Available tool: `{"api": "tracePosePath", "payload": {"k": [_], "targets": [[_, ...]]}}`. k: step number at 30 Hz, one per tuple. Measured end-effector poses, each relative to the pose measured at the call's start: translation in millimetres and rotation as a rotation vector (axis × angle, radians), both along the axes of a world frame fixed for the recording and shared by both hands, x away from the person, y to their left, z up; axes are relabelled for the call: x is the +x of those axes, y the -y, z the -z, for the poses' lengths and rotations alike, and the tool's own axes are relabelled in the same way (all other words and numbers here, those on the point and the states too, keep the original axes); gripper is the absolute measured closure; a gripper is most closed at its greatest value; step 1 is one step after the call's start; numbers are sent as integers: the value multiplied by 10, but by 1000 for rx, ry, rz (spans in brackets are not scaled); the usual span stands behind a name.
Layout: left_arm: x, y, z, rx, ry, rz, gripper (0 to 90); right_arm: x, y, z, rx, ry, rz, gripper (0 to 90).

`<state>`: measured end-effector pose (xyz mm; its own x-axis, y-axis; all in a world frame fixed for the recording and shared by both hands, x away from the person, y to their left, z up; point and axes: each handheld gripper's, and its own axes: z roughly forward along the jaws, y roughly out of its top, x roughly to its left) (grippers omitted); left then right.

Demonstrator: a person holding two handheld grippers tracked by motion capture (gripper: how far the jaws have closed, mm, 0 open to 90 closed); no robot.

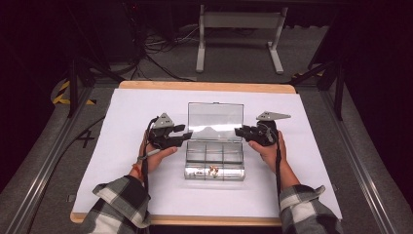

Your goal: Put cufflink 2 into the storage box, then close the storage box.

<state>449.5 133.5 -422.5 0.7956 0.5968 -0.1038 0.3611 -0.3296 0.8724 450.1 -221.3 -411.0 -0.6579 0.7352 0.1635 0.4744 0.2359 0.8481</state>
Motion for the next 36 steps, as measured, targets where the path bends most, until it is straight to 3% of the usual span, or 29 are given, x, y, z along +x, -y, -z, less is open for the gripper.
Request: {"api": "tracePosePath", "payload": {"k": [2,8,10,26,32,36], "targets": [[23,46,2,3,1,6,545,-34,-6,-7,-28,34,-10,683],[77,67,19,-5,1,13,589,-39,-4,-13,-40,46,-19,687],[102,39,25,-14,-5,22,690,-64,8,-6,-33,62,-22,703],[44,49,-53,2,29,29,751,-174,3,-66,-94,137,-47,763],[18,36,-77,-10,46,22,765,-203,-2,-82,-103,145,-48,768],[-5,42,-94,5,64,23,777,-222,-8,-93,-111,151,-51,769]]}}
